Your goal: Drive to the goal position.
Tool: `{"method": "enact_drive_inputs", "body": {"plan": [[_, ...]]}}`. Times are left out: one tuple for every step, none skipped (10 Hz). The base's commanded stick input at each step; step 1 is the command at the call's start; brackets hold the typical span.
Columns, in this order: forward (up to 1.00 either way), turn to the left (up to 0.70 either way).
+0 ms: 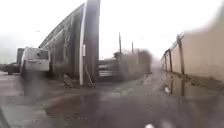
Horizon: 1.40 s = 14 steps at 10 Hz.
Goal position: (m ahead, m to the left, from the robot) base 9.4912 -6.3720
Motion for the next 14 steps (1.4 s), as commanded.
{"method": "enact_drive_inputs", "body": {"plan": [[0.50, 0.02], [0.50, 0.02], [0.50, -0.48], [0.50, -0.48], [0.50, -0.48], [0.50, -0.48], [0.50, -0.48], [0.50, -0.48], [0.50, -0.48], [0.50, -0.48], [0.50, -0.48], [0.50, -0.48], [0.50, -0.48], [0.50, -0.48]]}}
